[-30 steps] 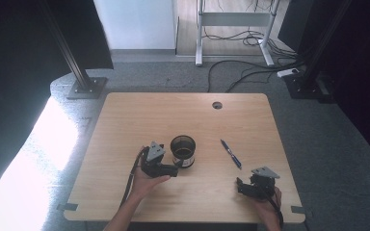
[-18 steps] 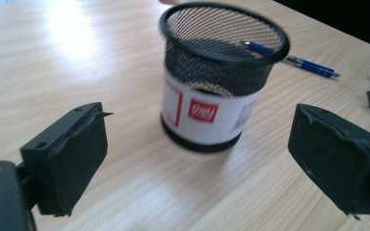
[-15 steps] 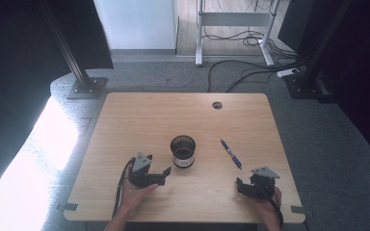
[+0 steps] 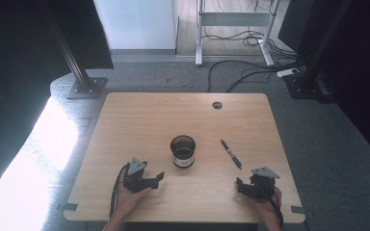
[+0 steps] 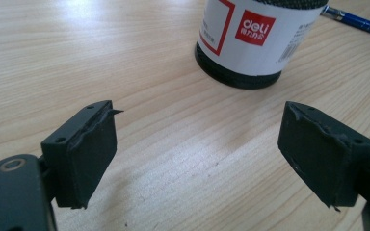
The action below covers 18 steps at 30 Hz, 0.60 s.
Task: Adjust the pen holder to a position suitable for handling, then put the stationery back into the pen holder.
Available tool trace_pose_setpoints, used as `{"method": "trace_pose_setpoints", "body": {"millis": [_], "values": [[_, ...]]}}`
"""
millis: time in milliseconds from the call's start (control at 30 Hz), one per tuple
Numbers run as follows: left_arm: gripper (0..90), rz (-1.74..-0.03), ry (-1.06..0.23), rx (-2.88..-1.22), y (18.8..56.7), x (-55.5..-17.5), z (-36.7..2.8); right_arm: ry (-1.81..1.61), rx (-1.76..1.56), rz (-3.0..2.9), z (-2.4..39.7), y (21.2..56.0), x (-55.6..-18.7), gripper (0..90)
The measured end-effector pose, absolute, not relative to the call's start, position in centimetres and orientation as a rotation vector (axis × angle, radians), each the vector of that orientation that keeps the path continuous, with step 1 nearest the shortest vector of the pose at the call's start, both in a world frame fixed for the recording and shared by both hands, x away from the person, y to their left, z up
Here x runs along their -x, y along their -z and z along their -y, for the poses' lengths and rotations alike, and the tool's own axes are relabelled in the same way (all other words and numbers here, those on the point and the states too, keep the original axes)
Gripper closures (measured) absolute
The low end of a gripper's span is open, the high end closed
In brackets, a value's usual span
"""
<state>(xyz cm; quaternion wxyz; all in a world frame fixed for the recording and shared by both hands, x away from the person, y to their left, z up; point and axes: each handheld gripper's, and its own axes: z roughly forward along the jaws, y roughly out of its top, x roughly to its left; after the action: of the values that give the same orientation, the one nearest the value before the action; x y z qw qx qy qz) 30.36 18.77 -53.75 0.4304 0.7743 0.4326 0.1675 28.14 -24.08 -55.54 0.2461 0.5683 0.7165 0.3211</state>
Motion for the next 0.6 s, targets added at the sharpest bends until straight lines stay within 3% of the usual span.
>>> {"method": "trace_pose_setpoints", "body": {"millis": [600], "values": [[14.4,-1.089,-0.407,-1.921,53.7,-30.4,-19.1,-0.989,-1.52,-1.916,24.9,54.2,-27.7,26.6]]}}
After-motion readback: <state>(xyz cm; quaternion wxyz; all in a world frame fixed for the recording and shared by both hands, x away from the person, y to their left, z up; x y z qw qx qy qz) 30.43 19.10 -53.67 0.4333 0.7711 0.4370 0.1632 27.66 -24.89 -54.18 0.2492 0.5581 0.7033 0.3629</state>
